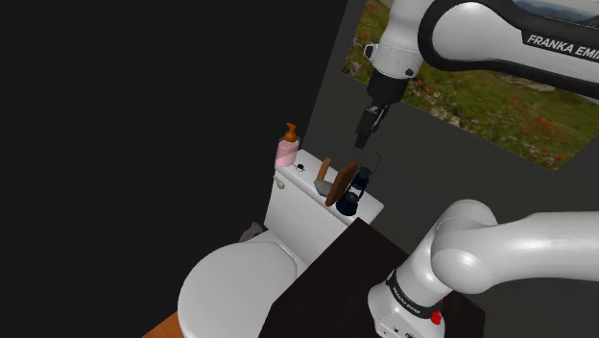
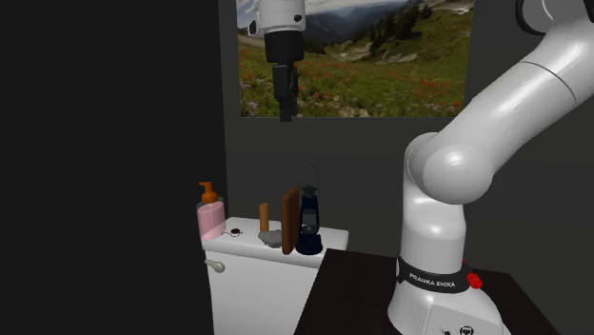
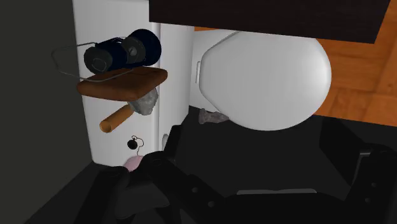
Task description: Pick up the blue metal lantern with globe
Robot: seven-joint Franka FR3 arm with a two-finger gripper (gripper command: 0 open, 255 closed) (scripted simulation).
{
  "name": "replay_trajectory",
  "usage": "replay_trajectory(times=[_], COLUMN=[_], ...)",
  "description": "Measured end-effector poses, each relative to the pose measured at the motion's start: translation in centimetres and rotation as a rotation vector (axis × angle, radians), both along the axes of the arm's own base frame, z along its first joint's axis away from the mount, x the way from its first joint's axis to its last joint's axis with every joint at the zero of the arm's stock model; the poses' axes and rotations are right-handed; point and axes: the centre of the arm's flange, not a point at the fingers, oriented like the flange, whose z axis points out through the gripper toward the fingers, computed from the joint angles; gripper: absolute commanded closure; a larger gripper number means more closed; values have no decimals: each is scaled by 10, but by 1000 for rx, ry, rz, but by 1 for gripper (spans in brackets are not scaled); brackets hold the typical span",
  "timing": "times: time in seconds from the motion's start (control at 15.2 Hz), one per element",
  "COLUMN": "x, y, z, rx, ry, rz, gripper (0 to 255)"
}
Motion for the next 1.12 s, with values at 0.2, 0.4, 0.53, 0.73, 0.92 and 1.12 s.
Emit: replay_trajectory(times=[0.2,0.4,0.53,0.73,0.92,1.12], x=[0,-2,1,-2,-5,-11], y=[-13,-45,-66,-99,-132,-161], z=[-9,-30,-47,-65,-91,-116], rx=[3,9,14,20,28,35], ry=[-17,-58,-88,-133,-177,-222], rz=[-31,-99,-148,-222,-296,-370], gripper=[0,0,0,0,0,0])
